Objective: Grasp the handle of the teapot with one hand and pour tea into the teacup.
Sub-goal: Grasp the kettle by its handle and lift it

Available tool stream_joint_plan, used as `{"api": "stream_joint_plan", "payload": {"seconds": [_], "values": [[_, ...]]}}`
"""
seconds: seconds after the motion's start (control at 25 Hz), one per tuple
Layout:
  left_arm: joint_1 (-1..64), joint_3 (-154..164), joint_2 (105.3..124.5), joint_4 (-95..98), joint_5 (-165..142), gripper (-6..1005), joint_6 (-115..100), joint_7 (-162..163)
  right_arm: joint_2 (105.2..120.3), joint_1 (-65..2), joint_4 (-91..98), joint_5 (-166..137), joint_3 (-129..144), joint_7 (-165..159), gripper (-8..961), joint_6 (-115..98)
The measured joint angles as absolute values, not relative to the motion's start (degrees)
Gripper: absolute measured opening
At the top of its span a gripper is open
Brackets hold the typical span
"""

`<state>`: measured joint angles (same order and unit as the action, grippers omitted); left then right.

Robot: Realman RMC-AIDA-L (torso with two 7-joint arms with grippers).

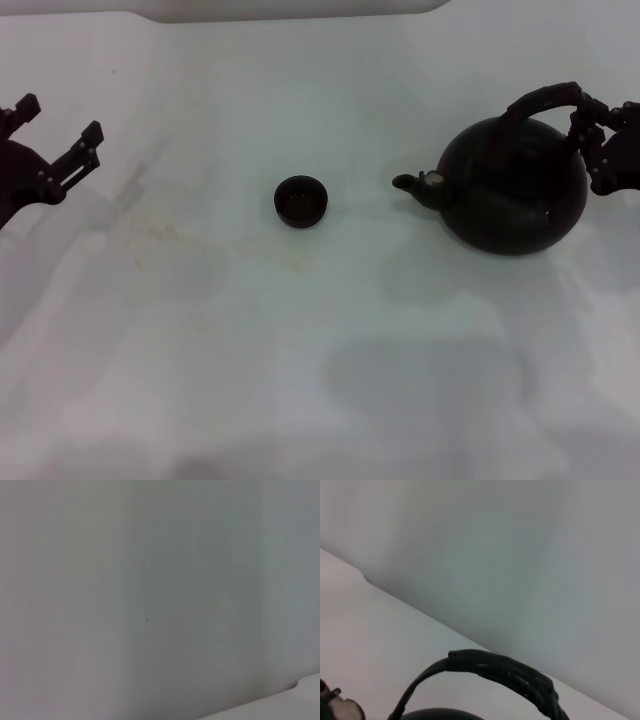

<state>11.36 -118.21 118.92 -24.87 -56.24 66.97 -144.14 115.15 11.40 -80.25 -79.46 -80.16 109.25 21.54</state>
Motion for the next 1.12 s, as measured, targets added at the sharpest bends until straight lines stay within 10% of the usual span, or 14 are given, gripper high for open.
{"api": "stream_joint_plan", "payload": {"seconds": [1.12], "values": [[9.56,-118.21,119.15,-24.09,-56.08,831,68.44,-144.14,115.22,11.66,-84.36,-79.30,-80.15,110.52,114,21.09]]}}
